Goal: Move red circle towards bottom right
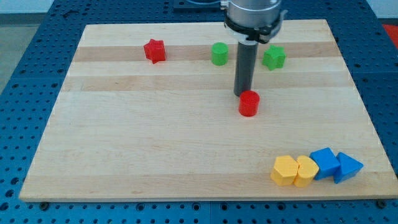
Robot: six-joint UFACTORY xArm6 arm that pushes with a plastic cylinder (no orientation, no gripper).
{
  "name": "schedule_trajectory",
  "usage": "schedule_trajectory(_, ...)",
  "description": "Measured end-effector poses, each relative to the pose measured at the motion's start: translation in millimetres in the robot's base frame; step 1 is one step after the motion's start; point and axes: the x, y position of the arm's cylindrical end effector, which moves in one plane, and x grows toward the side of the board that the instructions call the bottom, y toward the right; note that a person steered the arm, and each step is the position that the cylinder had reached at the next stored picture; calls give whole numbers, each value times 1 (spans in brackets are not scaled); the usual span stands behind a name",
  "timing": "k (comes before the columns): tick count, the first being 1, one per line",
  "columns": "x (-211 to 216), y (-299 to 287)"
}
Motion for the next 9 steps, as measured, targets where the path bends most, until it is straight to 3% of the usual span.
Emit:
schedule_trajectory(4, 21, -20)
schedule_trajectory(6, 50, -6)
schedule_trajectory(9, 57, 29)
